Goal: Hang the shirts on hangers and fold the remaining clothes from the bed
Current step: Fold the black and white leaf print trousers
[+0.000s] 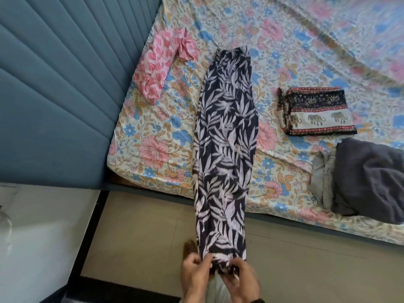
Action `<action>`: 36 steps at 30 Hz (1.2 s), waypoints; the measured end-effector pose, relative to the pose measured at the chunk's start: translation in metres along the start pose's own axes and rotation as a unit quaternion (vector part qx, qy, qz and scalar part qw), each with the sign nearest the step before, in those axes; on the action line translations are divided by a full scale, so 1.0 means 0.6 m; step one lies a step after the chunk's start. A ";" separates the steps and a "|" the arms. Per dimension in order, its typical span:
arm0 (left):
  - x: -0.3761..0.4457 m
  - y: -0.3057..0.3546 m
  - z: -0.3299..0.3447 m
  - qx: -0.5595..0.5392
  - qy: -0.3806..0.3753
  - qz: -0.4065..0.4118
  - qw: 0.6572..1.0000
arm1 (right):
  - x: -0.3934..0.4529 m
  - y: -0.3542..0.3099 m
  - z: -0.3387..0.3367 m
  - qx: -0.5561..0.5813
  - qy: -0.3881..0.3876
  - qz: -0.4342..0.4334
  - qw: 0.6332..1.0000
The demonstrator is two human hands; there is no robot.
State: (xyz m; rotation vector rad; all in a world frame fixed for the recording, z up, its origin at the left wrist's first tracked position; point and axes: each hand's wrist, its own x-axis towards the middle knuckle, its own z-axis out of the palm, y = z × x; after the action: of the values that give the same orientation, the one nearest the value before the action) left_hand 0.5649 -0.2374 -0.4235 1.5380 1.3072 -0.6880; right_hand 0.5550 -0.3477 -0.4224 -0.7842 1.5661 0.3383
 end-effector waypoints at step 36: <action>0.296 0.423 0.120 0.201 0.110 0.186 0.955 | 0.170 -0.380 0.351 -0.421 0.079 -0.259 0.866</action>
State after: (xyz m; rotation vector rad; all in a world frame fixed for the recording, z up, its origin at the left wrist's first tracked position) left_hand 0.8648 -0.2206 -0.5277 2.1762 1.0248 -0.5729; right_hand 0.8659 -0.4082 -0.5036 -1.9089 1.2512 0.5755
